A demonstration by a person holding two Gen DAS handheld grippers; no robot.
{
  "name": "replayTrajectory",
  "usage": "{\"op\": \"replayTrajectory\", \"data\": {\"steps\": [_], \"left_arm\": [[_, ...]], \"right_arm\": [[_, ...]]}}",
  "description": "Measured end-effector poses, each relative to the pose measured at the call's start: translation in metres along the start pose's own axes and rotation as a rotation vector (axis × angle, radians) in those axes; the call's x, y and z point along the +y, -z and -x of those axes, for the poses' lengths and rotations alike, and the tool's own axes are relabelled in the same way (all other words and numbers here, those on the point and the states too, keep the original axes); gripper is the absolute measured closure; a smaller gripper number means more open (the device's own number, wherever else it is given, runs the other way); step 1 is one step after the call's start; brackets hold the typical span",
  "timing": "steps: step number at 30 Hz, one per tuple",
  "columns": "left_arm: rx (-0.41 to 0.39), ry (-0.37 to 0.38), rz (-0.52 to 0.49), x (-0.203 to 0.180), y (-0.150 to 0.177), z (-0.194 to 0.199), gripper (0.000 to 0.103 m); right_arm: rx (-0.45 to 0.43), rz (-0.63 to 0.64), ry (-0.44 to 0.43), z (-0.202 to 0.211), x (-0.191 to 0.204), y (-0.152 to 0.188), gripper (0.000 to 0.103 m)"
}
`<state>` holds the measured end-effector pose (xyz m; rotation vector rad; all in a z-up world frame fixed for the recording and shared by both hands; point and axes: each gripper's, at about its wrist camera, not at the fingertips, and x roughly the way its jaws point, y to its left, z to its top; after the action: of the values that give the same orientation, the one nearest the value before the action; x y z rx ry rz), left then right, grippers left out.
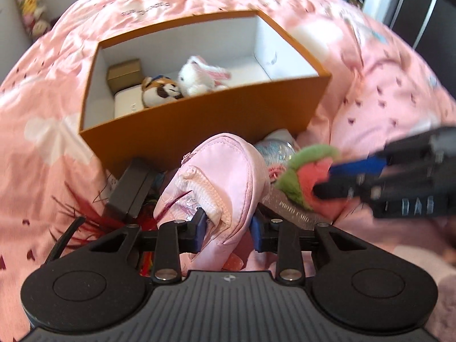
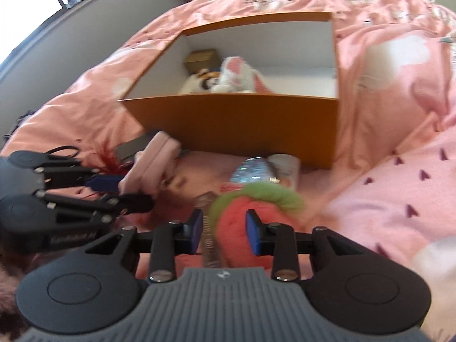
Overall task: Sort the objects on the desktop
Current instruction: 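Grasp the pink fabric pouch with the left tool while the right tool grasps the brown PHOTO CARD box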
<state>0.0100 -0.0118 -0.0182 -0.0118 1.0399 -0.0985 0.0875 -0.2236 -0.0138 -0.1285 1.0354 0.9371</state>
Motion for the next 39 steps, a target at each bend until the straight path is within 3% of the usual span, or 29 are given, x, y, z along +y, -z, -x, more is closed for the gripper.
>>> {"op": "replayTrajectory", "data": {"steps": [3,8,13,18,23,28,35,39], "left_arm": [[-0.019,0.042,0.056,0.012,-0.005,0.011,0.068],[-0.059,0.073,0.098,0.022,-0.012,0.025,0.068],[-0.077,0.071,0.117,0.026,-0.015,0.031,0.068],[-0.092,0.062,0.127,0.030,-0.017,0.036,0.068],[-0.088,0.052,0.133,0.032,-0.017,0.035,0.068],[-0.096,0.053,0.128,0.033,-0.018,0.038,0.068],[-0.104,0.052,0.133,0.035,-0.019,0.042,0.068],[-0.114,0.057,0.131,0.035,-0.022,0.046,0.068]], "right_arm": [[0.054,0.087,-0.025,-0.012,0.018,-0.002,0.069],[0.143,0.135,0.029,-0.036,0.029,-0.001,0.069],[0.145,0.166,0.151,-0.043,0.028,0.000,0.070],[0.202,0.182,0.087,-0.056,0.027,-0.003,0.066],[0.241,0.168,0.093,-0.068,0.022,-0.005,0.063],[0.206,0.123,0.094,-0.048,0.016,-0.003,0.077],[0.098,0.125,0.070,-0.003,0.017,-0.015,0.079],[0.030,0.081,-0.014,0.023,0.014,-0.029,0.080]]}}
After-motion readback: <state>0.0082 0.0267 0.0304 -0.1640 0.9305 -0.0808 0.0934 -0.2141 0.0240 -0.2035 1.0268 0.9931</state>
